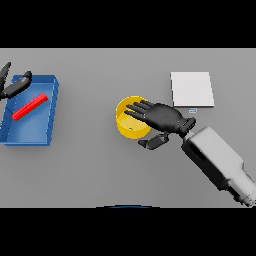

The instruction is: Pick up the red beaker and tilt it to pour out 1 green nut into yellow bowl. Pick up the yellow bowl and place it on the metallic measuring scale.

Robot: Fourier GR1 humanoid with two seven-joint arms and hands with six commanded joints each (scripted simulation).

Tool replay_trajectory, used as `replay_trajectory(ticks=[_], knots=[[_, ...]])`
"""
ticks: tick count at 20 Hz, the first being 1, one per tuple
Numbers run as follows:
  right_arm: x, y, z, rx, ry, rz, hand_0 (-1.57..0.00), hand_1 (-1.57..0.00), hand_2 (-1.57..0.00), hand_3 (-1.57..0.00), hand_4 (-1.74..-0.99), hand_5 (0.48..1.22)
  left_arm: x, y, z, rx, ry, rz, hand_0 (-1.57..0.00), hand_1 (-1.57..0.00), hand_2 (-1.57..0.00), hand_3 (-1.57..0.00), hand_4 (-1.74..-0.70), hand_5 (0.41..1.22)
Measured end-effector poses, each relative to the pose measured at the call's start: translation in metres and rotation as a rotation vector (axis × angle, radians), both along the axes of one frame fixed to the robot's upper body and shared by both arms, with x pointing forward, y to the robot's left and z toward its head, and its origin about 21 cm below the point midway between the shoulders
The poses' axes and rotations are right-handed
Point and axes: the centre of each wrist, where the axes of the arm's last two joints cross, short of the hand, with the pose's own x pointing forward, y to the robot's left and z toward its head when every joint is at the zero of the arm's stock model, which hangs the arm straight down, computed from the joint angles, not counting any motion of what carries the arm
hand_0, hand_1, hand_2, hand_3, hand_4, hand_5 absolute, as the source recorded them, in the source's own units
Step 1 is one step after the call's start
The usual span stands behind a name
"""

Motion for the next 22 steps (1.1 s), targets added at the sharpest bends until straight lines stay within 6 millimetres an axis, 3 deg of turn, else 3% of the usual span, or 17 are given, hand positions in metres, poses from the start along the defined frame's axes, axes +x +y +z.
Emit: replay_trajectory(ticks=[5, 12, 16, 17, 18, 19, 22], knots=[[0.012, 0.018, 0.002, -0.126, 0.034, 0.051, 0.00, 0.00, 0.00, 0.00, -1.164, 0.670, -0.001, 0.001, 0.002, 0.007, -0.005, -0.002, 0.00, 0.00, 0.00, 0.00, -0.81, 0.700], [0.022, 0.026, -0.014, -0.241, 0.093, 0.075, 0.00, 0.00, 0.00, -0.01, -1.188, 0.693, -0.003, 0.004, 0.000, 0.021, 0.004, 0.001, 0.00, 0.00, 0.00, 0.00, -0.79, 0.708], [0.026, 0.032, -0.017, -0.265, 0.098, 0.046, -0.05, -0.06, -0.09, -0.13, -1.261, 0.809, -0.002, 0.004, 0.002, 0.032, 0.015, -0.001, 0.00, 0.00, 0.00, 0.00, -0.79, 0.712], [0.026, 0.032, -0.018, -0.262, 0.087, 0.048, -0.19, -0.18, -0.19, -0.21, -1.309, 0.891, 0.000, 0.000, 0.001, 0.033, 0.013, -0.006, 0.00, 0.00, 0.00, 0.00, -0.79, 0.711], [0.026, 0.033, -0.018, -0.258, 0.096, 0.067, -0.45, -0.41, -0.35, -0.32, -1.363, 0.957, 0.001, 0.002, 0.001, 0.030, 0.014, -0.001, 0.00, 0.00, 0.00, 0.00, -0.79, 0.710], [0.025, 0.032, -0.018, -0.249, 0.097, 0.082, -0.68, -0.64, -0.59, -0.57, -1.435, 1.010, 0.000, 0.003, 0.000, 0.031, 0.017, -0.002, 0.00, 0.00, 0.00, 0.00, -0.79, 0.710], [0.024, 0.031, -0.015, -0.238, 0.106, 0.093, -1.11, -1.09, -1.07, -0.88, -1.578, 1.113, 0.000, 0.005, -0.002, 0.021, 0.012, -0.006, 0.00, 0.00, 0.00, 0.00, -0.79, 0.707]])
